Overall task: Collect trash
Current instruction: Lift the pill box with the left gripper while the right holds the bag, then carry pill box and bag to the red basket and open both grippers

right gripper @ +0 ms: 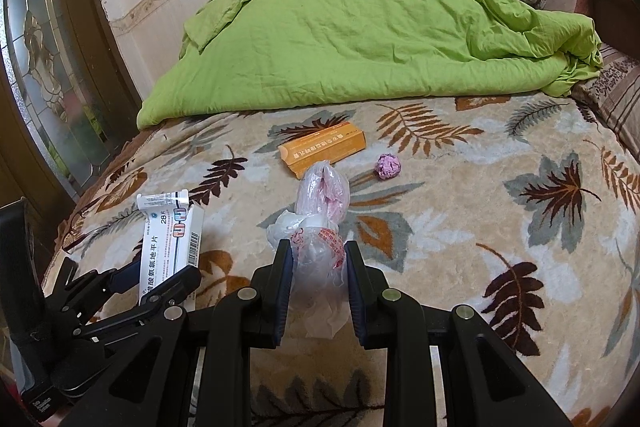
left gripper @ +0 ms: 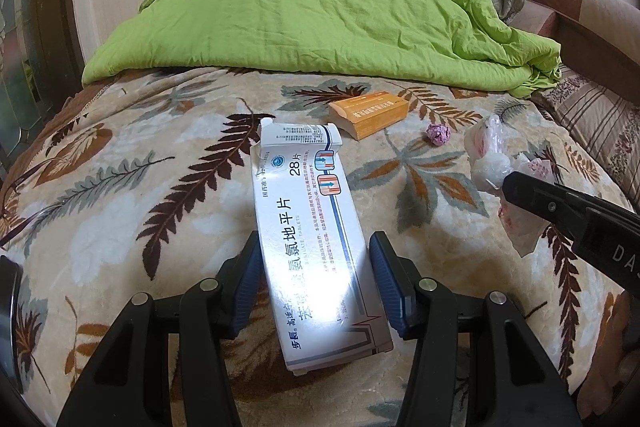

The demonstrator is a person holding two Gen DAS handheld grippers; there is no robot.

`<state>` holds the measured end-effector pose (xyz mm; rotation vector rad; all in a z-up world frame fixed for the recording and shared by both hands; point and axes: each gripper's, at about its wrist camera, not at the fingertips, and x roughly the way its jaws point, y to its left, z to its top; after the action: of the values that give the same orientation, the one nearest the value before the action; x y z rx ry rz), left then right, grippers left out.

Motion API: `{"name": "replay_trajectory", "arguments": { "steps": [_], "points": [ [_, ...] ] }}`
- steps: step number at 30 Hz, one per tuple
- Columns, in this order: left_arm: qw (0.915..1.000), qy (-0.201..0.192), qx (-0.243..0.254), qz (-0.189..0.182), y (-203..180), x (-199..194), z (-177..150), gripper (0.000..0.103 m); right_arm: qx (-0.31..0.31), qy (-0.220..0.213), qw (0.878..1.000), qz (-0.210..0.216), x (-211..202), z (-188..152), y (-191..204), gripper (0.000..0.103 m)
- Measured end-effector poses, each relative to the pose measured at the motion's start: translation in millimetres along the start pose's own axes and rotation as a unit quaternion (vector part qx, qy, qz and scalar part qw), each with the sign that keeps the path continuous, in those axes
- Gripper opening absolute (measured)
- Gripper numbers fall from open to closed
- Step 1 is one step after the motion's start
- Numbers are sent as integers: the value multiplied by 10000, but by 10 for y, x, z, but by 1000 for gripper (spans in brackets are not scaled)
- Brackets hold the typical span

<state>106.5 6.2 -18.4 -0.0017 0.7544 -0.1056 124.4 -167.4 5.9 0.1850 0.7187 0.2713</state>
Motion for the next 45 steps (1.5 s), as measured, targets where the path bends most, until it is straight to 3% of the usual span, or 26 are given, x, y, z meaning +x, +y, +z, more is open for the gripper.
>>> {"name": "replay_trajectory", "arguments": {
  "steps": [15,31,45],
  "points": [
    [9999,-91,-9,-60,0,-54,1,52,207,-265,9994,-119,-188,-17,-91,27],
    [9972,-315,439,-526,-299,-384,-58,52,741,-610,9954,-67,-1199,-340,-337,27],
    [9858,-601,913,-1275,-891,-1074,-58,52,1082,-1133,9876,-70,-2084,-461,-589,28]
  ]
}}
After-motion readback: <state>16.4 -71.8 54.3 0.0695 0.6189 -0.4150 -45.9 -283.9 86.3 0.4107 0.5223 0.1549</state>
